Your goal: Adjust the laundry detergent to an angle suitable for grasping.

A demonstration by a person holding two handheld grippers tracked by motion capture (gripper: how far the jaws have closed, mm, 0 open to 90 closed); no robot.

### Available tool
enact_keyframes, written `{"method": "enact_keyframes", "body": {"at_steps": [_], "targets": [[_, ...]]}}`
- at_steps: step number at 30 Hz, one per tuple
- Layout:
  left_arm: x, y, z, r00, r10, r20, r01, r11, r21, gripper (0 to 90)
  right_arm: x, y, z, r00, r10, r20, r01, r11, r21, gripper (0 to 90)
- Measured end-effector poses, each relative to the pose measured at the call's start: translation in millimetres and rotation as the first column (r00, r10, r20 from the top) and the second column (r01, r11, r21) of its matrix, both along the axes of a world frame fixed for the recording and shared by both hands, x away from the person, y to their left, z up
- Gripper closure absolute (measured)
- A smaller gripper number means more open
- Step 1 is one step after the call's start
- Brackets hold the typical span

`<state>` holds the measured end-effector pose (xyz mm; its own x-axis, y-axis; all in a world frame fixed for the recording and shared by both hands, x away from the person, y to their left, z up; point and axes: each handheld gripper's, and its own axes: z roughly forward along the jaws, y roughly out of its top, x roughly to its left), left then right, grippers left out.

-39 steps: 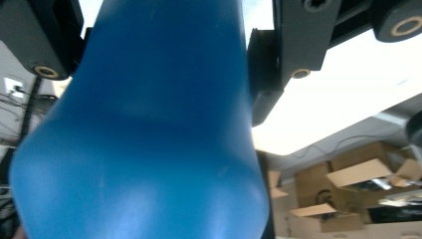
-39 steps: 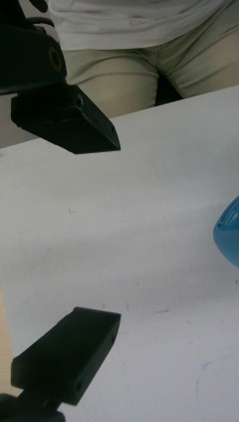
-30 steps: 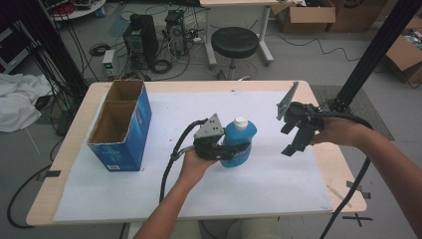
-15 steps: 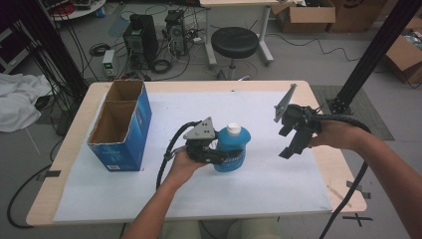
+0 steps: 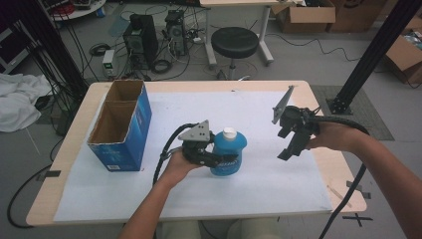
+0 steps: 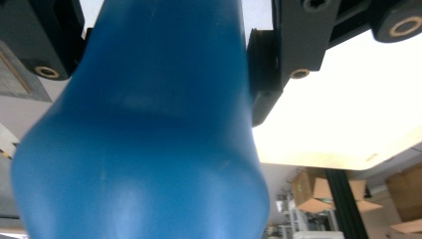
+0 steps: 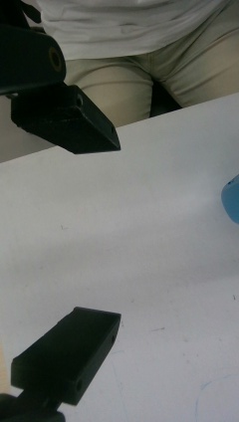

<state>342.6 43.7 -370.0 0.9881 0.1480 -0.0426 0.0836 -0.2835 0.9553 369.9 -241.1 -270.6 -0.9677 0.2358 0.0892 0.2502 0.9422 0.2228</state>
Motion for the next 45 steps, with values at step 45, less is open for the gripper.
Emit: {"method": "enact_keyframes", "body": {"at_steps": [45], "targets": [[-0.5,7.1,-32.7,0.9909,-0.124,-0.052,0.125,0.9918,0.024,43.7,3.0,3.6,-5.8,0.9995,-0.023,-0.019,0.023,1.000,-0.016,18.3]]}}
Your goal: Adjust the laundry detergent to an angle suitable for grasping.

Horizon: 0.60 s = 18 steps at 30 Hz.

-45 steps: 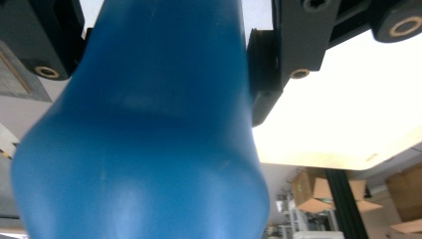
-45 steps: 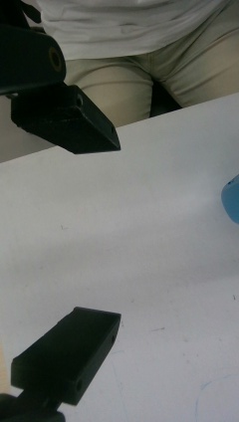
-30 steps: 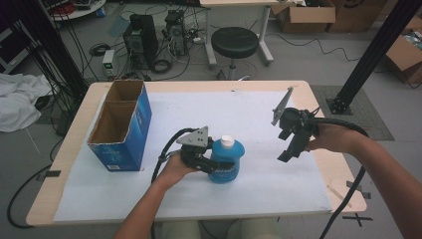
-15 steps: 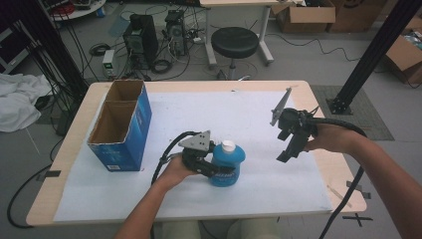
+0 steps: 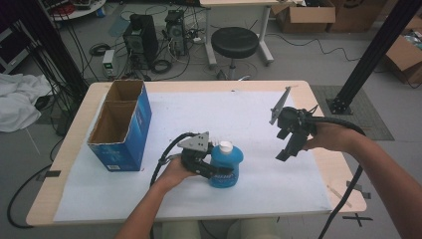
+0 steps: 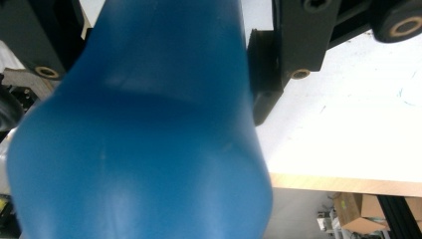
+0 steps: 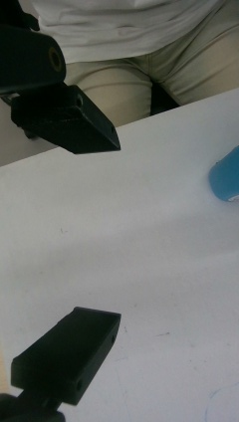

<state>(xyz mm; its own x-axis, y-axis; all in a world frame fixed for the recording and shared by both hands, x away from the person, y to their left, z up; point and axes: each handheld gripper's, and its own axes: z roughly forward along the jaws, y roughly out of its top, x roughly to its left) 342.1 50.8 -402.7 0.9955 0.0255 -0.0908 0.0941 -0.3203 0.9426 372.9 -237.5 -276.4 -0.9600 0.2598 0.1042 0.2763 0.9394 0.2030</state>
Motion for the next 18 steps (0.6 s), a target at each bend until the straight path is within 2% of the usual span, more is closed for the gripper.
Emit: {"method": "enact_keyframes", "body": {"at_steps": [8,10,12,14,16,18], "targets": [[-3.4,1.3,-2.2,0.9999,0.014,-0.004,-0.014,0.9998,-0.010,43.0,-0.6,1.9,-1.7,1.0000,0.007,-0.002,-0.007,1.000,0.005,18.4],[-4.3,1.3,-3.5,0.9997,0.016,-0.016,-0.016,0.9999,-0.006,42.2,-0.9,2.0,-1.0,1.0000,0.008,-0.002,-0.008,1.000,0.004,18.4],[-5.0,1.5,-5.6,0.9991,0.037,-0.020,-0.037,0.9993,0.007,38.3,-1.0,2.1,0.6,0.9999,0.010,0.003,-0.010,1.000,0.007,18.4],[-6.0,2.4,-7.4,0.9986,0.037,-0.038,-0.037,0.9993,0.002,35.1,-1.5,2.3,1.9,0.9999,0.010,0.006,-0.010,1.000,0.008,18.4],[-8.4,3.1,-6.9,0.9987,0.043,-0.028,-0.043,0.9991,0.001,35.1,-2.1,2.5,2.1,0.9999,0.009,0.006,-0.010,1.000,0.008,18.4],[-9.5,3.5,-5.1,0.9972,0.069,-0.028,-0.069,0.9976,0.003,29.5,-2.0,2.0,1.4,0.9999,0.012,0.006,-0.012,1.000,0.009,18.4]]}}
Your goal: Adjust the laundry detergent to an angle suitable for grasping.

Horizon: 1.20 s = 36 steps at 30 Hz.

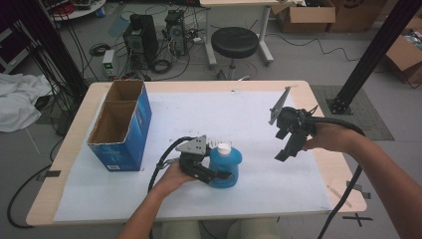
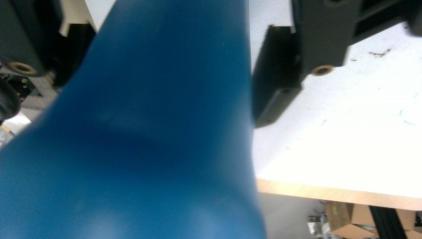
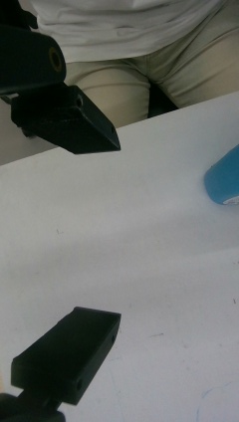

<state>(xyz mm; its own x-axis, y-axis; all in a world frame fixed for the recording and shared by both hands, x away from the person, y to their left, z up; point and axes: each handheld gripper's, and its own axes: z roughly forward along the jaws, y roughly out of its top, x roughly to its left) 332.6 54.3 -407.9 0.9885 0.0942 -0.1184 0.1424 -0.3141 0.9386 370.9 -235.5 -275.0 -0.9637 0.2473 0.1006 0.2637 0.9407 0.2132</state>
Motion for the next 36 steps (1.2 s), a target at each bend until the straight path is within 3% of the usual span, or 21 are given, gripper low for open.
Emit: {"method": "enact_keyframes", "body": {"at_steps": [6,36], "targets": [[-0.6,2.4,4.5,0.9991,0.037,-0.019,-0.038,0.9991,-0.021,21.6,-0.7,-0.7,-2.4,1.0000,0.002,-0.003,-0.002,1.000,0.005,18.4],[-6.7,4.7,10.1,0.9979,0.064,0.012,-0.064,0.9979,0.007,20.6,-0.8,1.3,-7.2,0.9999,0.013,-0.010,-0.012,1.000,0.017,18.6]]}}
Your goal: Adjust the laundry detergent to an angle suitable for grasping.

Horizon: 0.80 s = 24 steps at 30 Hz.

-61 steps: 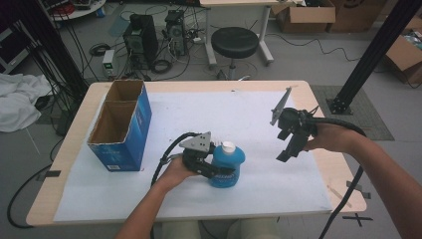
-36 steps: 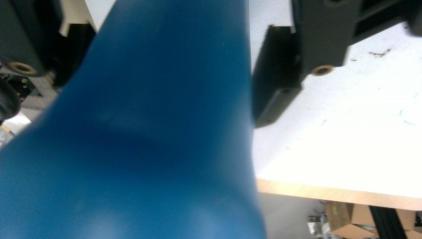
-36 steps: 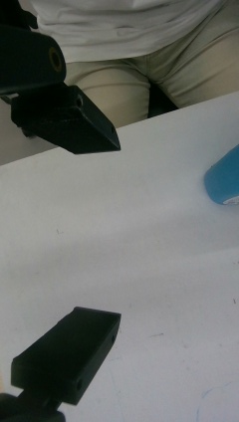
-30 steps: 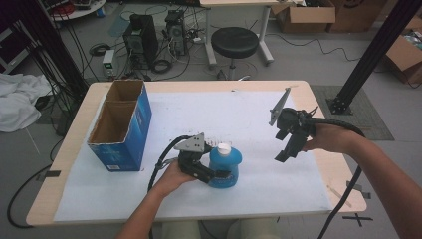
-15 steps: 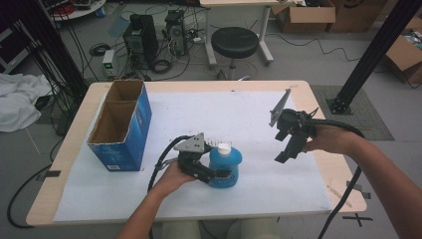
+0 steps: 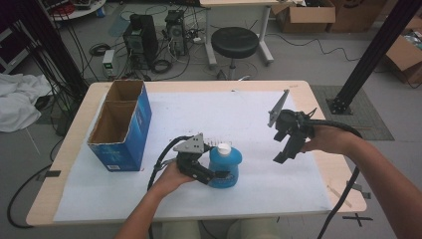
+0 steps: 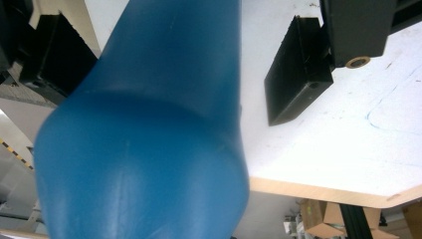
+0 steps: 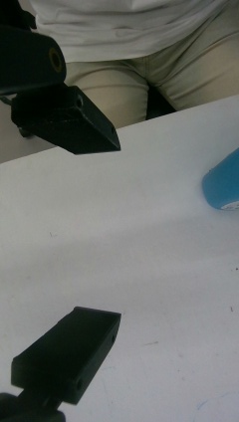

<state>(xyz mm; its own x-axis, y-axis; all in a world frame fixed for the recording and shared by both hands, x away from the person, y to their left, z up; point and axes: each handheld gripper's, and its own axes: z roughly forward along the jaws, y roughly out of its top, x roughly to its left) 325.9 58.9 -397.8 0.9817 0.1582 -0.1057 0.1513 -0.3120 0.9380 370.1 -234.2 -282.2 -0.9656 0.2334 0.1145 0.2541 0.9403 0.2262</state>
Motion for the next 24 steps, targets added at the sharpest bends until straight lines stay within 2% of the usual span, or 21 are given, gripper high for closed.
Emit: {"method": "enact_keyframes", "body": {"at_steps": [10,16,24], "targets": [[-1.1,2.4,2.1,1.0000,0.004,-0.001,-0.004,1.0000,0.004,20.0,-0.6,-1.5,0.4,1.0000,-0.003,0.002,0.003,1.000,0.005,18.5],[-2.6,6.4,4.0,0.9998,0.020,0.005,-0.020,0.9993,0.030,16.1,-1.1,-2.6,-0.2,1.0000,-0.006,0.001,0.006,1.000,0.007,18.6],[-4.6,14.2,7.5,0.9986,0.052,0.013,-0.052,0.9981,0.032,15.8,-1.4,-2.8,-1.2,1.0000,-0.001,0.000,0.001,1.000,0.015,18.7]]}}
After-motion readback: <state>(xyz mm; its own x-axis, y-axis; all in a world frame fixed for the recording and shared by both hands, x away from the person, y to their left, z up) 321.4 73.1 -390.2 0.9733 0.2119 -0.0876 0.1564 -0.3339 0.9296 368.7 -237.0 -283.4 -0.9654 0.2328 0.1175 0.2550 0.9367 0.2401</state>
